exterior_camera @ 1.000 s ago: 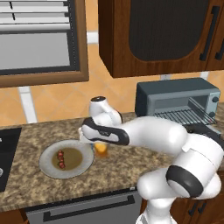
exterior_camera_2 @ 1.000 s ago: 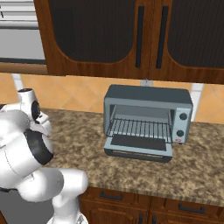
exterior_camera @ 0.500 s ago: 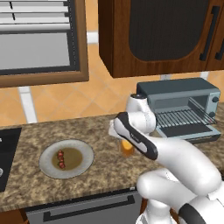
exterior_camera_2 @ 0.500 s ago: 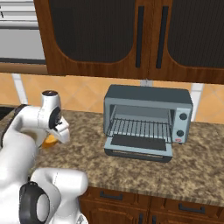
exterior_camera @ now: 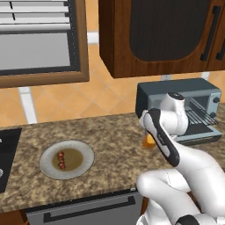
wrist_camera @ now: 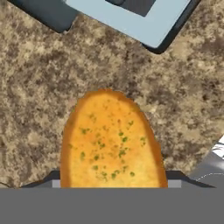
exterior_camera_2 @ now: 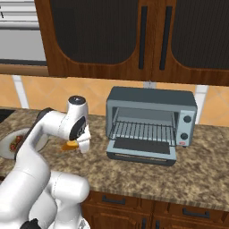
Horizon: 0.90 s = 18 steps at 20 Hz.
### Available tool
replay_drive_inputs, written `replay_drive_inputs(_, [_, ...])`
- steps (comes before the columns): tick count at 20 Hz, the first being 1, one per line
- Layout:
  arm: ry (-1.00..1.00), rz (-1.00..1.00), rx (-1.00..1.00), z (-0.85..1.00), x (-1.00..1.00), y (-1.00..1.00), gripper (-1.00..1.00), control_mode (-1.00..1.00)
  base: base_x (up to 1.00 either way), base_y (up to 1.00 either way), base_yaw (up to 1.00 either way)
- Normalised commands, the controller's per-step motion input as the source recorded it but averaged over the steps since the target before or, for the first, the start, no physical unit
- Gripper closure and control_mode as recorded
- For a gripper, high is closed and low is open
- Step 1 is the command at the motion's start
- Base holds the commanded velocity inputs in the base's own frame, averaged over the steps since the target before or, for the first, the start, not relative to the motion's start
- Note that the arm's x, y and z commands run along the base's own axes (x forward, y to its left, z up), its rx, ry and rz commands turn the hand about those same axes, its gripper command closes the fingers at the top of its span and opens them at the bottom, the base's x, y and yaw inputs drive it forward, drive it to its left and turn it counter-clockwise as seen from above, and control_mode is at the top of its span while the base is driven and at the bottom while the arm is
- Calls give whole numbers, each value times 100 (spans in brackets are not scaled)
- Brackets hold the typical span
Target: Pick up the kebab skewer and baguette bread, and place them inside the toaster oven. Close the toaster oven door and start by setting the timer.
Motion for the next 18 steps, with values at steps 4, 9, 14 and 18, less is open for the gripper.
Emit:
replay_drive_inputs(4, [1, -35, 7, 61, 8, -100, 100, -100, 0, 0, 0])
replay_drive_inputs(9, [0, -40, 9, 45, 3, -100, 100, -100, 0, 0, 0])
replay_drive_inputs(14, [-5, -23, 12, 24, 34, -73, 100, -100, 0, 0, 0])
replay_drive_inputs(18, [-33, 0, 8, 0, 11, -14, 100, -100, 0, 0, 0])
